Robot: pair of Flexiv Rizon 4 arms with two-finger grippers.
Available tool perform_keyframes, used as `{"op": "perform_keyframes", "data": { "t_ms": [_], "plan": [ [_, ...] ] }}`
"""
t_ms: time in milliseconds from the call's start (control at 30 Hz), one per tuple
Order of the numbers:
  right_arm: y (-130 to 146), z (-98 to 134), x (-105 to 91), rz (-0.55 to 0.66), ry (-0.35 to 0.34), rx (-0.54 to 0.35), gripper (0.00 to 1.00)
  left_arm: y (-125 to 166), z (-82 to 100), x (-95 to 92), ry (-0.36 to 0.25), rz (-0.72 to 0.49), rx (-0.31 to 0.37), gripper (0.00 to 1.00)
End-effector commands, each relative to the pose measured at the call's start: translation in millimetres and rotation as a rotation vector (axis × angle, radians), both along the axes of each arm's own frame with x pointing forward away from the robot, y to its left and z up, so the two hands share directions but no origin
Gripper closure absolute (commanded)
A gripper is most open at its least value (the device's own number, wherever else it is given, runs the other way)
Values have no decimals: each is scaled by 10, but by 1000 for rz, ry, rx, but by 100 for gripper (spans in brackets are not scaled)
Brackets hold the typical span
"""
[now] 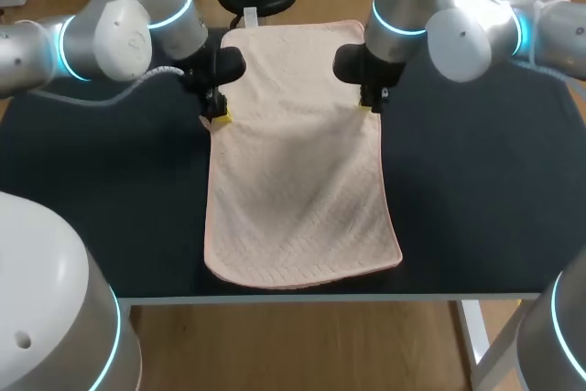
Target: Fold the towel
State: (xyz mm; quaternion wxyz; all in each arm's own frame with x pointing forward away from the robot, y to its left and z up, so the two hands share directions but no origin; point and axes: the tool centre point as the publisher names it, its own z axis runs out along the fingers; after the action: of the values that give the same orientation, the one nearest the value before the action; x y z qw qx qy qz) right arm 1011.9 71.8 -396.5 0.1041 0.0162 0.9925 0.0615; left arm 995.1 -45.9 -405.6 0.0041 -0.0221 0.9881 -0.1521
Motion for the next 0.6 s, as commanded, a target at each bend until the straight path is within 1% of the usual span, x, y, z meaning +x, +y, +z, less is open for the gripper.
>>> {"op": "perform_keyframes", "data": {
  "t_ms": [33, 100, 233, 333, 433, 600],
  "plan": [
    [-3, 20, 9, -1, -4, 1, 100, 21, 133, -29, -7, -12, -11, 100],
    [-16, 51, 19, -2, -6, 2, 100, 7, 191, -9, -14, -21, -17, 100],
    [-86, 238, 53, -11, -18, -10, 100, 15, 348, 55, -28, -25, -28, 100],
    [-127, 439, 80, -6, -23, -18, 100, 79, 518, 114, -35, 6, -62, 100],
    [-146, 644, 97, 12, -23, -18, 100, 172, 664, 151, -59, 18, -79, 100],
    [-124, 1010, 119, 42, -51, 9, 100, 271, 993, 216, -109, 33, -107, 100]
  ]
}}
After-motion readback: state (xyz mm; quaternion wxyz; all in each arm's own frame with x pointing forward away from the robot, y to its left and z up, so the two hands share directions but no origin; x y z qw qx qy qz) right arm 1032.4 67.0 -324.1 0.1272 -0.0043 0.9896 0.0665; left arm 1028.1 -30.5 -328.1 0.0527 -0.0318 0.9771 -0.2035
